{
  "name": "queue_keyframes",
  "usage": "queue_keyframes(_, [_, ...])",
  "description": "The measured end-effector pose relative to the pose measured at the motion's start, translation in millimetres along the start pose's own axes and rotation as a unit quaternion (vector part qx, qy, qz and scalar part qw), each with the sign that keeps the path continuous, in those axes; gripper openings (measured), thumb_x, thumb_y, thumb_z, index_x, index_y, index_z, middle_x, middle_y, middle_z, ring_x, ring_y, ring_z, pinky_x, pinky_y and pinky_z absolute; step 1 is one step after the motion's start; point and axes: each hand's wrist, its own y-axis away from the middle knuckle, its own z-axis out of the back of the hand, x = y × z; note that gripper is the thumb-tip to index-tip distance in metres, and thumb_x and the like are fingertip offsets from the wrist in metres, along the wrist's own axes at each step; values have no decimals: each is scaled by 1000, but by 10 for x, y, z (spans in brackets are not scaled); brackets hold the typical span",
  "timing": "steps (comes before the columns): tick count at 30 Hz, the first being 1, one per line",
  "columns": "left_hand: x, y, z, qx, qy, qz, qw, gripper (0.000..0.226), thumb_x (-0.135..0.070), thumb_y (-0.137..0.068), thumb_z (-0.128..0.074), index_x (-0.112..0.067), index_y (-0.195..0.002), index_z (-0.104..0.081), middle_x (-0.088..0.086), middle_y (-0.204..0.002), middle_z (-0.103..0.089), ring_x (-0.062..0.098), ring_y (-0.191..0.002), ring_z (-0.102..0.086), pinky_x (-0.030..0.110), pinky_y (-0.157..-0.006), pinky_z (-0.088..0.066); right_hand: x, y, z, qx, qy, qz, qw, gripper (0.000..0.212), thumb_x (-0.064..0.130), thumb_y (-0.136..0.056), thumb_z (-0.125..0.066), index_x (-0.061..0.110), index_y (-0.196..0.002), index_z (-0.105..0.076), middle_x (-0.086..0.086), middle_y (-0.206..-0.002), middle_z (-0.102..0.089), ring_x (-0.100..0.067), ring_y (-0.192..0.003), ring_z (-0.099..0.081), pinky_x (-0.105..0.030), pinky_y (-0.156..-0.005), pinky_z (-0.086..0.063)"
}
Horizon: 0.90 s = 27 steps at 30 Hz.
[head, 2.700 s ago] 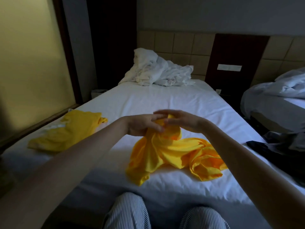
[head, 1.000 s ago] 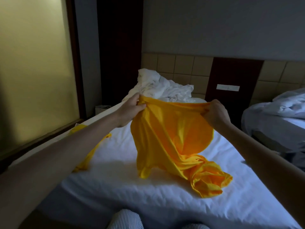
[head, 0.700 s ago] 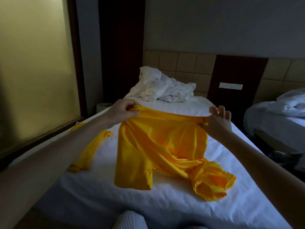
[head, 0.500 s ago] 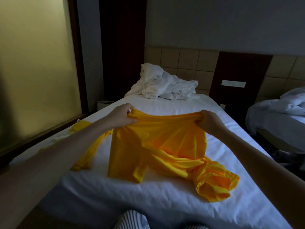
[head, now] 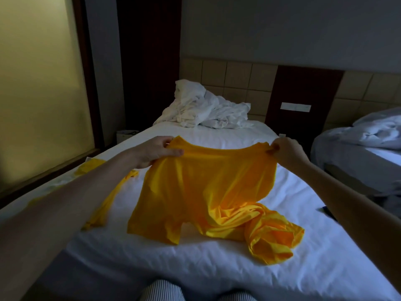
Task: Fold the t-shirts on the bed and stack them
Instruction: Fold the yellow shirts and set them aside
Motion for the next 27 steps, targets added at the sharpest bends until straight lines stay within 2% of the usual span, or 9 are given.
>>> queue_keyframes(3, [-104, 23, 41, 2, 0, 13, 1000, 93, -59, -31, -89, -15, -109, -64, 4, -102, -68, 17, -90, -67, 24, -70, -56, -41, 38, -3, -76, -88, -64, 991, 17, 1, -88, -54, -4, -90, -71, -19, -81, -66, -33, -76, -61, -46, -74, -54])
queue_keyframes(7, [-174, 15, 135, -93, -44, -3, 995, 41, -27, -90, -60, -6, -125, -55, 0, -97, -61, 14, -88, -60, 24, -75, -48, 26, 7, 47, 38, -385, -174, 905, 26, -4, -92, -46, -2, -114, -59, -16, -96, -61, -30, -94, -61, -50, -91, -47])
queue_keyframes(11, [-143, -19, 186, -209, -131, -103, 964, 31, -29, -100, -42, -2, -101, -57, 9, -78, -50, 24, -76, -51, 32, -69, -41, 186, -15, 56, 87, -470, -157, 864, 28, 10, -101, -32, 4, -123, -48, -11, -101, -52, -27, -99, -53, -45, -84, -45])
queue_keyframes(14, [-79, 9, 116, -239, -227, -162, 930, 36, -35, -101, -36, -9, -80, -50, 8, -69, -45, 23, -63, -47, 34, -63, -36, 186, -5, 1, 93, -331, -60, 937, 39, 35, -100, -39, 7, -124, -48, -12, -108, -51, -32, -107, -52, -43, -90, -44])
queue_keyframes(16, [3, 30, 135, -198, -273, -154, 929, 53, -63, -91, -35, -14, -76, -50, 4, -67, -45, 18, -59, -46, 33, -61, -34, 94, 24, -4, 156, -133, 26, 978, 54, 43, -88, -58, 11, -130, -44, -12, -122, -51, -30, -112, -51, -38, -88, -44])
queue_keyframes(19, [106, 87, 175, -51, -439, -33, 896, 76, -84, -60, -44, -11, -74, -59, 2, -67, -55, 16, -60, -53, 31, -59, -40, -88, 76, -23, 201, 227, 98, 948, 58, 53, -79, -65, 21, -125, -50, -3, -120, -57, -21, -107, -56, -33, -87, -48])
queue_keyframes(21, [198, 103, 72, 19, -545, 36, 837, 56, -69, -71, -60, -13, -72, -62, 4, -70, -58, 19, -65, -56, 36, -63, -43, -153, 86, -19, 182, 253, 57, 948, 44, 53, -85, -58, 21, -115, -59, -2, -109, -61, -20, -97, -58, -29, -80, -48])
queue_keyframes(24, [221, 89, -141, -28, -396, 34, 917, 31, -25, -93, -58, -1, -74, -61, 19, -74, -57, 37, -71, -58, 39, -68, -47, -236, 59, -1, 190, 3, 6, 982, 14, 26, -87, -65, 13, -86, -69, -3, -78, -59, -22, -80, -54, -25, -65, -42])
queue_keyframes(27, [148, 68, -241, -74, -120, 34, 990, 19, -13, -99, -47, -4, -103, -64, 21, -94, -63, 36, -87, -63, 47, -86, -53, -246, 126, 129, 233, -205, -30, 950, 12, 7, -90, -58, 14, -83, -65, -9, -85, -64, -22, -81, -59, -28, -74, -50])
